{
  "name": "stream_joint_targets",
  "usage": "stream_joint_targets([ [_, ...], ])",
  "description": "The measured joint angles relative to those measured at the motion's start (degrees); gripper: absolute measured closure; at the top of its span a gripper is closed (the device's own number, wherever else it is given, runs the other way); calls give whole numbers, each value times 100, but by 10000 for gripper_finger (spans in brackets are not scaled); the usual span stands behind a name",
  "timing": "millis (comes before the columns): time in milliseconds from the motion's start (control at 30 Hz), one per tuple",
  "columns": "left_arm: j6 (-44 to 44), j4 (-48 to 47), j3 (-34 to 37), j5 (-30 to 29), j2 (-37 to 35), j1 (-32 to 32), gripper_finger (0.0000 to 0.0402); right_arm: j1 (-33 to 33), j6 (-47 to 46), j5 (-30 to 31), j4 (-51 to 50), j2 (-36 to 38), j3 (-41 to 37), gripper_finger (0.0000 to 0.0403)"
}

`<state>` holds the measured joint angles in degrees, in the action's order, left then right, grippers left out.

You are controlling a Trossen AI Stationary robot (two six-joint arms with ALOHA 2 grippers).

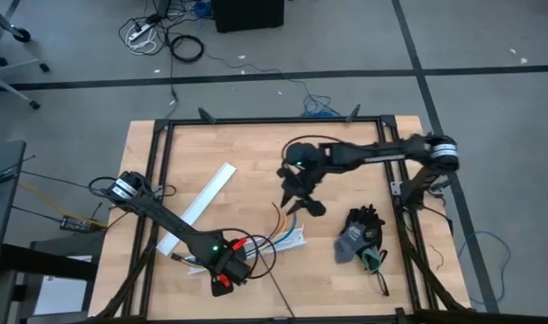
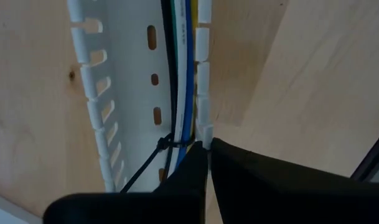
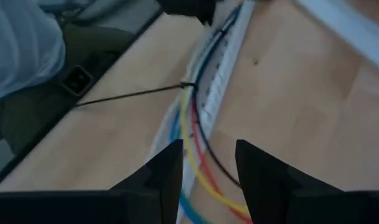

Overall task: Ziptie cables
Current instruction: Put the cable wires in the white cable duct

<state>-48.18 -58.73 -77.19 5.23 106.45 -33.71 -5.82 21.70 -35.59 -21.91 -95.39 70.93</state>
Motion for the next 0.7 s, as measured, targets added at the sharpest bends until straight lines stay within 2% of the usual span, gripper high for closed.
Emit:
stream_joint_targets([
  [167,-2,3,-2,-4,0,-12,401,30,-59,-211,471,-688,62,259],
  [300,-2,6,-3,-4,-2,-13,401,168,-59,-638,569,-862,138,260],
  [533,-4,-3,-4,48,-4,-13,401,233,-267,-832,1448,-1544,140,260],
  [700,-7,13,-4,61,-4,-15,401,235,-379,-1022,1558,-1719,142,260],
])
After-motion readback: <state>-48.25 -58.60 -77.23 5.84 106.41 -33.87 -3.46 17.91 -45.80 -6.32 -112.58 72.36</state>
